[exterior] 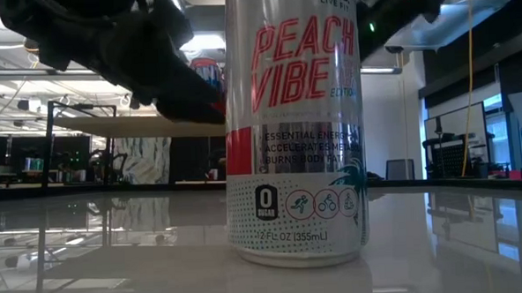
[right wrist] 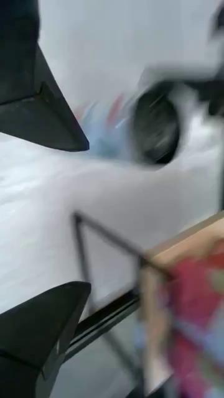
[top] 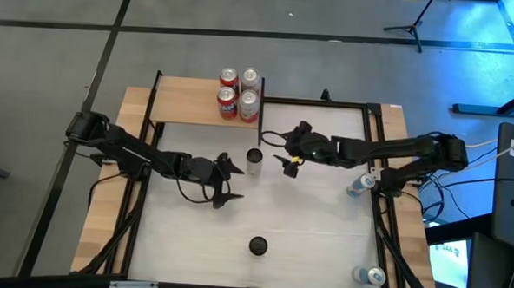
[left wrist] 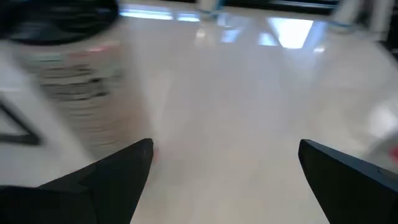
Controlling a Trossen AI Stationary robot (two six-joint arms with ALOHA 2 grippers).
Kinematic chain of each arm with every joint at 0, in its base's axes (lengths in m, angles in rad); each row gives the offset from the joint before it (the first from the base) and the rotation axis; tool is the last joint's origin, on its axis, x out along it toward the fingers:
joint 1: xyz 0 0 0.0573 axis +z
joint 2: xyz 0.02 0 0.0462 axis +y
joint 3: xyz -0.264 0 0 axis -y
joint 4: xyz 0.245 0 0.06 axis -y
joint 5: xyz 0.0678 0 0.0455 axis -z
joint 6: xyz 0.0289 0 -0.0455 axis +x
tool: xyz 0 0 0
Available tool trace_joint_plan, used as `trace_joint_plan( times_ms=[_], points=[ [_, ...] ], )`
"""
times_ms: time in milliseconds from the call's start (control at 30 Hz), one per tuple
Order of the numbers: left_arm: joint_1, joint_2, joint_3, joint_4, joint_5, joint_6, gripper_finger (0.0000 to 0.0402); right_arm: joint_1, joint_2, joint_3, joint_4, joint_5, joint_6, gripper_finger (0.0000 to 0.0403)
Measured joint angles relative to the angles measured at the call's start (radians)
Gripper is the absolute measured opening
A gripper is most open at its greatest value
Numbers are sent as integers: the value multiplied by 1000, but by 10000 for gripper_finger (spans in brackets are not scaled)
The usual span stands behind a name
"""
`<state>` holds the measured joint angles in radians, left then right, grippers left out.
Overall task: Place canned beverage on shelf
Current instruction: Put the top white soda can on the shelf
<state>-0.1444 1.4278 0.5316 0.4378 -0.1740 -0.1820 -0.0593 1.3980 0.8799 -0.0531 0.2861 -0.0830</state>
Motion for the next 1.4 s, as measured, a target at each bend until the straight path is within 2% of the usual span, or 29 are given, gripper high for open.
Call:
trace_joint_plan(
  times_ms=[67,167,300,367,500,700,867,1400],
  points=[
    [0,16,5,35,72,0,392,-1,8,-43,32,30,4,355],
    [0,56,4,126,169,12,392,-1,37,-103,171,36,4,356],
    [15,135,6,264,204,40,392,-1,97,-128,360,36,-14,356],
    [26,151,5,273,204,46,392,-12,133,-129,424,35,-32,356],
    [52,163,6,276,166,40,392,-40,199,-129,527,18,-43,356],
    [62,163,6,270,73,38,392,-53,242,-130,588,-85,-35,356],
    [60,162,6,252,29,36,392,-53,243,-129,570,-105,-24,356],
    [53,123,7,100,-15,3,392,-35,243,-129,508,-152,12,356]
  ],
)
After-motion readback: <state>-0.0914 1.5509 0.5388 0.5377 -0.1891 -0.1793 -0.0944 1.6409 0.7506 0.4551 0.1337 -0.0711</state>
